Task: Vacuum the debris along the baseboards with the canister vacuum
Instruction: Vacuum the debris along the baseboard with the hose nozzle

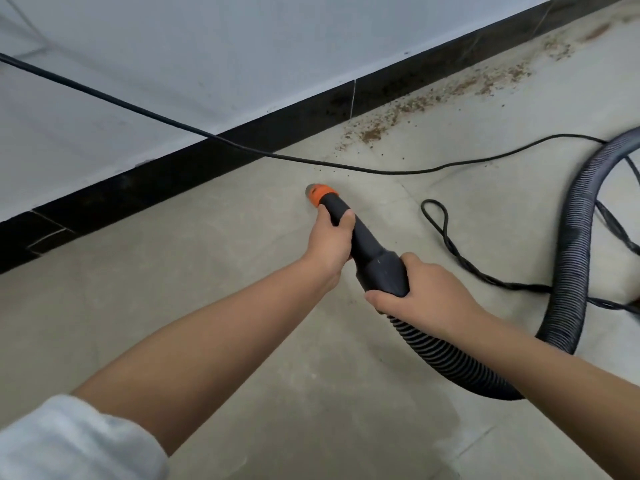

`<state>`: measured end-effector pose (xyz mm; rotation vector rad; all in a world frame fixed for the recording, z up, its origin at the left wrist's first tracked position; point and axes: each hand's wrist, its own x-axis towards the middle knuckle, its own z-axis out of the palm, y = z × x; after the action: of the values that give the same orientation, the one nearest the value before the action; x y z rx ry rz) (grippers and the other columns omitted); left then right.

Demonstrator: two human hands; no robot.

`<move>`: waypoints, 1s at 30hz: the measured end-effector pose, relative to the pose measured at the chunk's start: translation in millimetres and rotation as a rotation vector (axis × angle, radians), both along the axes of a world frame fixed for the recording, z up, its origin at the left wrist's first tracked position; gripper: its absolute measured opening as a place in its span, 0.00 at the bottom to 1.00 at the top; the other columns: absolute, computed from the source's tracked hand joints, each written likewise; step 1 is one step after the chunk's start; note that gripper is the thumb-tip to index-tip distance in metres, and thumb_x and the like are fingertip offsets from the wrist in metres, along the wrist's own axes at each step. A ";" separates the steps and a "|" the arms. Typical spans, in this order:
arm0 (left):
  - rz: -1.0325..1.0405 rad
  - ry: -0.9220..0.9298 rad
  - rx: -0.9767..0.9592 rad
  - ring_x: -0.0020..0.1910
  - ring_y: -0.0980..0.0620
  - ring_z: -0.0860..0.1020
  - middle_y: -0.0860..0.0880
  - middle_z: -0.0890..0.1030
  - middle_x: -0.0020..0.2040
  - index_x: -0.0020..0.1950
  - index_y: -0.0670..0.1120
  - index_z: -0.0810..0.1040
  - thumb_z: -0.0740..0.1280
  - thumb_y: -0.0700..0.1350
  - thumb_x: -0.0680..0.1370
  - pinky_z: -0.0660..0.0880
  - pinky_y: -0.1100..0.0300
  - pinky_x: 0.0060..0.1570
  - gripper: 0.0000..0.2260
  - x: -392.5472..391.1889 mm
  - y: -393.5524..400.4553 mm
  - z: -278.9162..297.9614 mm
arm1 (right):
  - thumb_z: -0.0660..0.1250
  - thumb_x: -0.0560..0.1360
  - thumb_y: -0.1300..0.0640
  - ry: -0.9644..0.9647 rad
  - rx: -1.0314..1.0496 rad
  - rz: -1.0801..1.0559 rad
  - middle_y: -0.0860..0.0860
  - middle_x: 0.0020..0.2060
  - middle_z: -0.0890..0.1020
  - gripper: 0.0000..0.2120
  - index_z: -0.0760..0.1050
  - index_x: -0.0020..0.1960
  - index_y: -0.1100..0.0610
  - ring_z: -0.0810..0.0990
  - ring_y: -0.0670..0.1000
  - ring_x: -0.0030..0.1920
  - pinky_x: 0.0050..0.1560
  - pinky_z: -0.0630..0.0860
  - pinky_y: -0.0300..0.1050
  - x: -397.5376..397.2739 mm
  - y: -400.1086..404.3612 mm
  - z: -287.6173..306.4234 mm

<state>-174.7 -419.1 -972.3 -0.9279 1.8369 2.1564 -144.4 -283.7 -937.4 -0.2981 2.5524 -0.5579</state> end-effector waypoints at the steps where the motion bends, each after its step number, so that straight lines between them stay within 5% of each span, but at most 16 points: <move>1: -0.013 0.007 0.002 0.63 0.46 0.72 0.46 0.70 0.69 0.76 0.47 0.56 0.56 0.45 0.82 0.72 0.50 0.63 0.22 3.6 3.7 0.1 | 0.66 0.69 0.39 -0.003 0.006 -0.003 0.48 0.38 0.75 0.21 0.65 0.47 0.54 0.75 0.50 0.39 0.35 0.68 0.42 3.3 4.6 0.1; 22: -0.047 -0.063 -0.036 0.62 0.45 0.72 0.46 0.68 0.70 0.77 0.50 0.54 0.55 0.44 0.83 0.73 0.53 0.52 0.23 -48.8 -21.6 -9.6 | 0.68 0.70 0.42 -0.039 -0.136 -0.021 0.44 0.36 0.70 0.21 0.62 0.50 0.54 0.71 0.45 0.35 0.30 0.65 0.39 -38.0 -22.2 -31.6; 27: -0.086 -0.016 -0.030 0.58 0.47 0.73 0.47 0.70 0.66 0.75 0.49 0.58 0.55 0.43 0.82 0.73 0.53 0.54 0.20 -49.9 -13.0 -8.1 | 0.67 0.70 0.41 -0.027 -0.125 -0.049 0.44 0.37 0.71 0.21 0.62 0.50 0.53 0.71 0.43 0.35 0.31 0.66 0.39 -37.1 -12.7 -28.9; 30: -0.128 0.007 -0.050 0.64 0.46 0.71 0.48 0.68 0.70 0.76 0.49 0.55 0.56 0.44 0.82 0.71 0.50 0.62 0.22 -40.0 4.7 -15.2 | 0.67 0.70 0.40 -0.041 -0.082 -0.069 0.44 0.37 0.72 0.21 0.62 0.49 0.53 0.72 0.44 0.36 0.32 0.66 0.39 -25.0 7.7 -22.0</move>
<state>-214.7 -414.4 -987.4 -0.7891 1.9058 2.0502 -169.4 -276.0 -959.4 -0.2260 2.5115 -0.6890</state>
